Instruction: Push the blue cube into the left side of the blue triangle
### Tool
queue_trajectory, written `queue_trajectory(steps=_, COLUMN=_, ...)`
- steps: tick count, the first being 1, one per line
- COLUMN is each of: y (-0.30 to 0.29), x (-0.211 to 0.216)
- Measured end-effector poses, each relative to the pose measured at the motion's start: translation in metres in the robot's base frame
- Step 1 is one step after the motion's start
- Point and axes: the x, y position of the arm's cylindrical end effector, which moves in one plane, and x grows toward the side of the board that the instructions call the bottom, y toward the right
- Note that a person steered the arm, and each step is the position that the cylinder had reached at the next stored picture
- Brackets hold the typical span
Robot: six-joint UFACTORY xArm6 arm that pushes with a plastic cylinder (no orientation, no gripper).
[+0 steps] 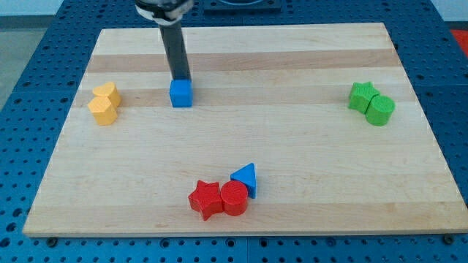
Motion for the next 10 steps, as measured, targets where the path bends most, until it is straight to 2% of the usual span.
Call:
queue_trajectory(steps=1, y=0.026, x=0.071)
queue_trajectory(steps=2, y=0.034, x=0.112)
queue_trajectory(steps=4, y=0.022, x=0.018)
queue_trajectory(steps=5, y=-0.013, x=0.039)
queue_trajectory(steps=6, y=-0.020, x=0.089)
queue_trajectory(steps=7, y=0.003, x=0.122)
queue_trajectory(steps=8, y=0.005, x=0.118)
queue_trajectory(steps=9, y=-0.021, x=0.106)
queue_trajectory(steps=10, y=-0.049, x=0.137)
